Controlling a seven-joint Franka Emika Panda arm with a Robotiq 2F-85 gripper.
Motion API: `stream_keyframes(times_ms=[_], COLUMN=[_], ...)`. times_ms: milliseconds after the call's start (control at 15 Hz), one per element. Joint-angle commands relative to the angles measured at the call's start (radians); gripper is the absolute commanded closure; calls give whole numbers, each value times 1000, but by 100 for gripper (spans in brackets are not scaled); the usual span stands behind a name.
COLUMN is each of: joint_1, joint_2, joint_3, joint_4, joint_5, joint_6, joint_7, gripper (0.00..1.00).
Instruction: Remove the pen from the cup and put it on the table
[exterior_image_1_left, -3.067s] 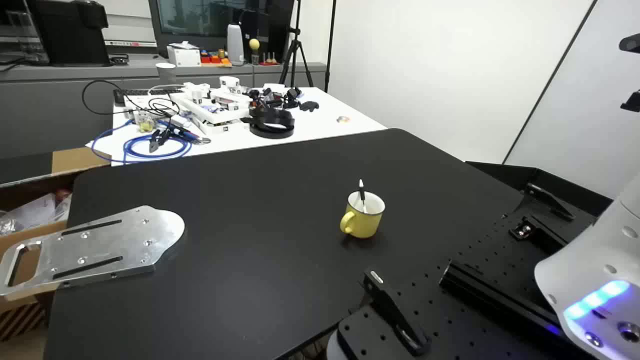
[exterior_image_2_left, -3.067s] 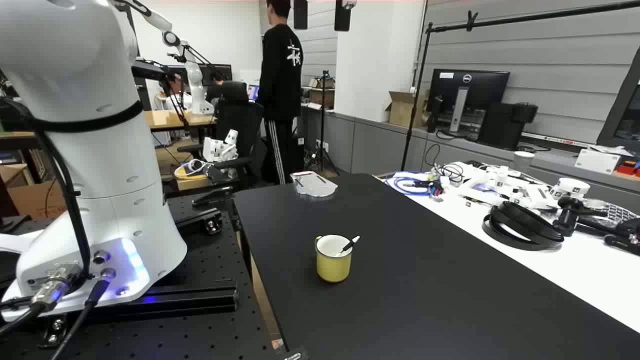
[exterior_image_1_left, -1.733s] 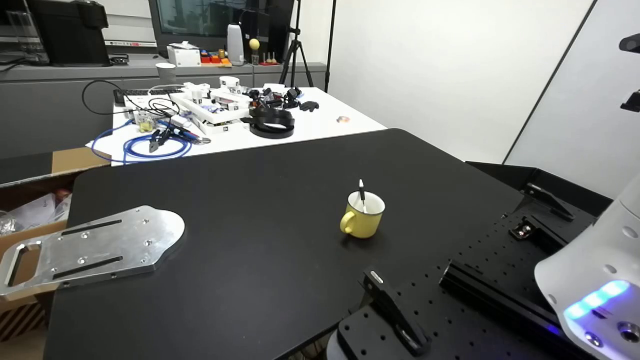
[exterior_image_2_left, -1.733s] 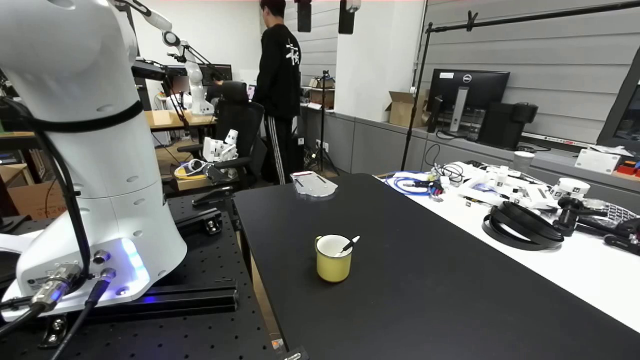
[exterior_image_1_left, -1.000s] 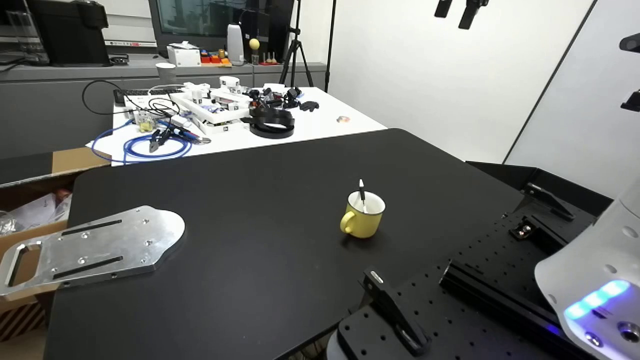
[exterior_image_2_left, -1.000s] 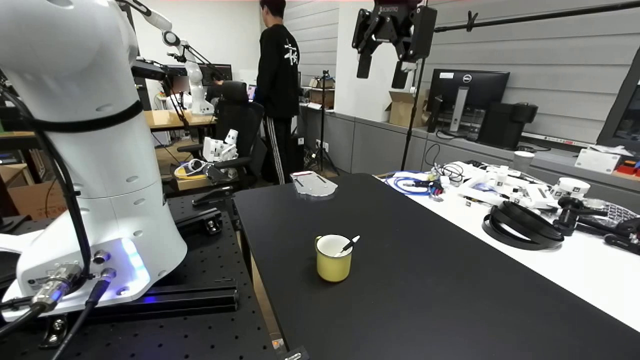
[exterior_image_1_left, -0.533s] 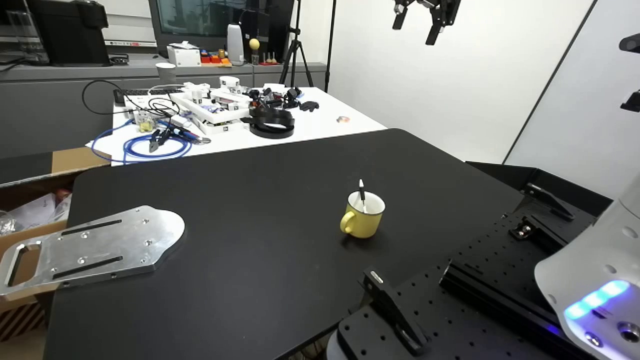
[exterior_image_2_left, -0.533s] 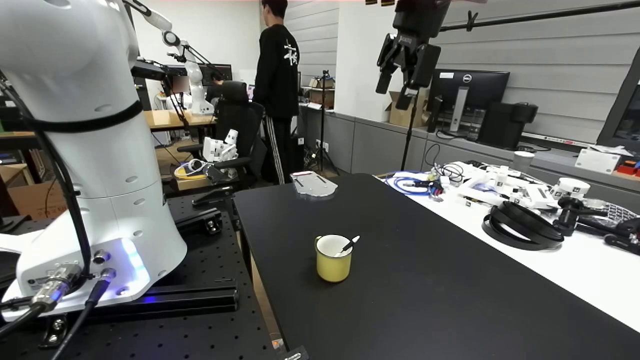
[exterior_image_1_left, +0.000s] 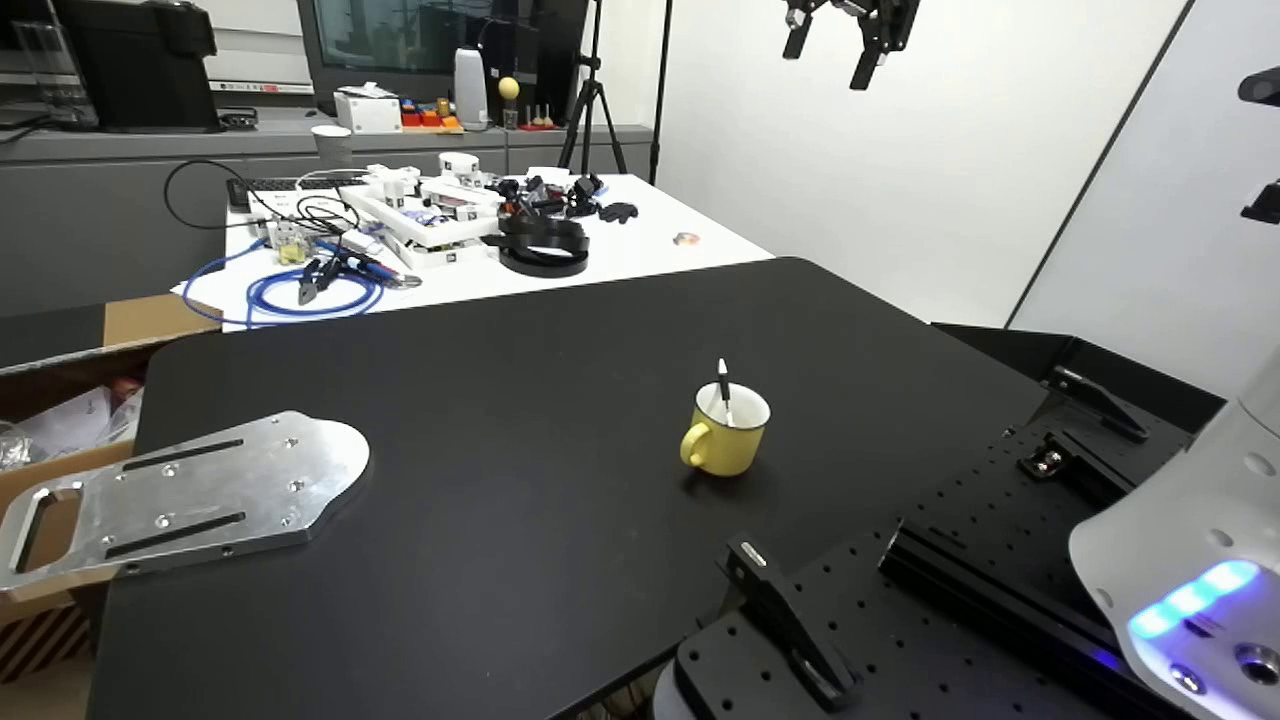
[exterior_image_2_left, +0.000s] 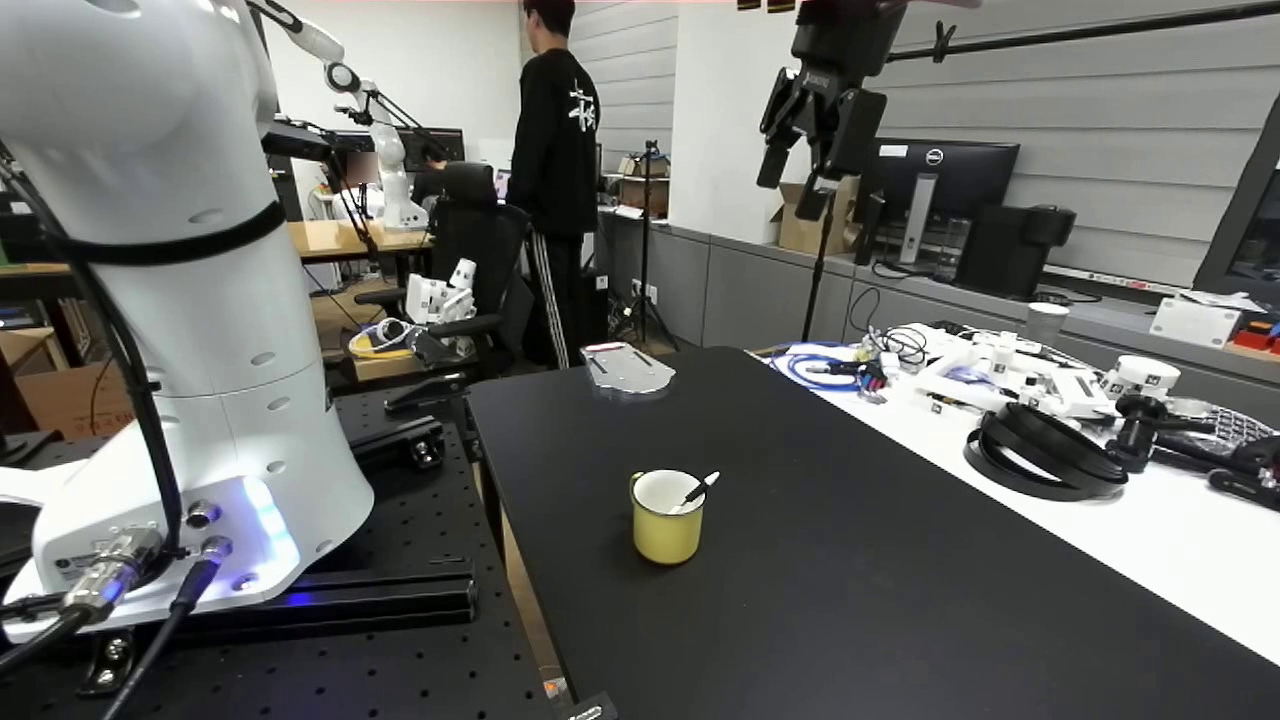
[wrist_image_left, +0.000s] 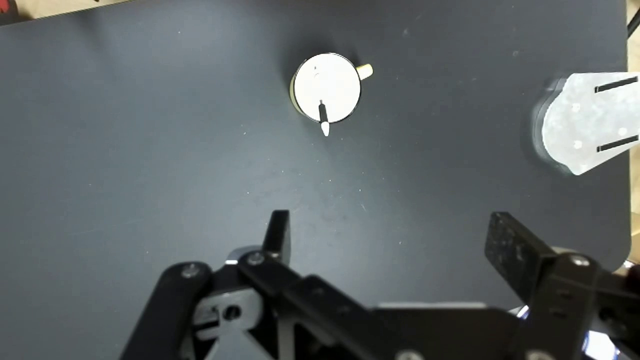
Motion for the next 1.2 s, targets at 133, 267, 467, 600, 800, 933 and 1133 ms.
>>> stream_keyframes(times_ms=[133, 267, 467, 600, 800, 933, 1133], joint_1=[-18, -14, -11, -13, -22, -29, -32], joint_2=[27, 81, 165, 211, 283, 329, 430], joint_3=[22, 31, 51, 64, 82, 97, 126], joint_4=[15, 26, 18, 11, 8, 1, -7], joint_5=[15, 32, 43, 63, 138, 201, 230], joint_6=[-1, 32, 114, 167, 229, 273, 387], joint_7=[-11, -4, -3, -12, -50, -91, -147], gripper=[0, 0, 0, 0, 0, 0, 0])
